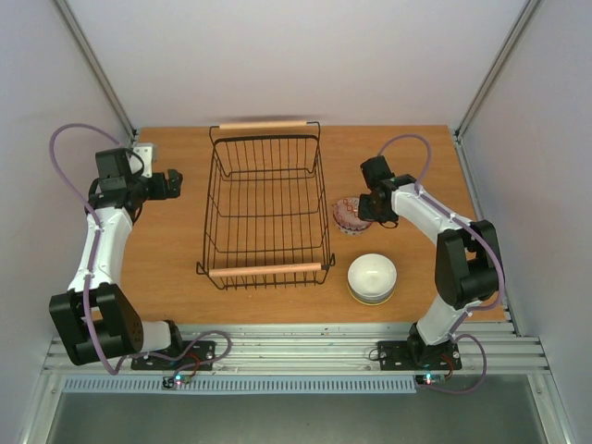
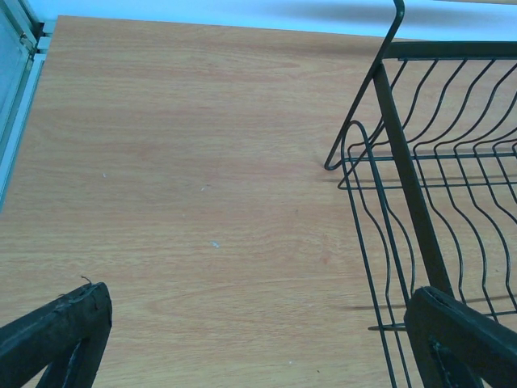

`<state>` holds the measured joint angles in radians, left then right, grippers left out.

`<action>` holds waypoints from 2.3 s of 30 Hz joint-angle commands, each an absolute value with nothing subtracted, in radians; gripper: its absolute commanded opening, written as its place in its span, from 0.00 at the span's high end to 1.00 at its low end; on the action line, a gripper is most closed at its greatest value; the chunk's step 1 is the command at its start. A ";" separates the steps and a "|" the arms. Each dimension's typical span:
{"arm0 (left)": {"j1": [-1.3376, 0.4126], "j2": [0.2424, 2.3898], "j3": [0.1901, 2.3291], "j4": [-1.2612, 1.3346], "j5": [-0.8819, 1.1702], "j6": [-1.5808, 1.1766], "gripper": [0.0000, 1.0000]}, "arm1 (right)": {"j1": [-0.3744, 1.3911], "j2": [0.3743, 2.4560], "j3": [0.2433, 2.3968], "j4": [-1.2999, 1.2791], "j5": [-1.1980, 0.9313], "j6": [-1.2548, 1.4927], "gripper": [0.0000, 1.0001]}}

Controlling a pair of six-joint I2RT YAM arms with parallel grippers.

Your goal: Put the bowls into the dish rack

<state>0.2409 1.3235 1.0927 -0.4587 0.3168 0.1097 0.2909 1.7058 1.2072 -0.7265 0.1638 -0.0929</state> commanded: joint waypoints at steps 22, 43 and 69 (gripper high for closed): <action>0.245 1.282 1.266 -0.548 0.554 0.072 0.01 | 0.287 1.411 1.413 -0.853 0.246 -0.181 0.99; -0.098 1.500 1.580 -0.775 0.415 -0.074 0.14 | 0.745 1.752 2.016 -0.944 0.327 -0.252 0.99; -0.124 1.450 1.446 -0.687 0.588 -0.054 0.19 | 0.822 2.004 2.310 -0.993 0.282 -0.252 0.99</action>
<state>-0.1196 1.4849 1.4540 -0.7483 0.5529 -0.0555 0.8028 2.0132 2.2524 -1.0100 0.2813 -0.2523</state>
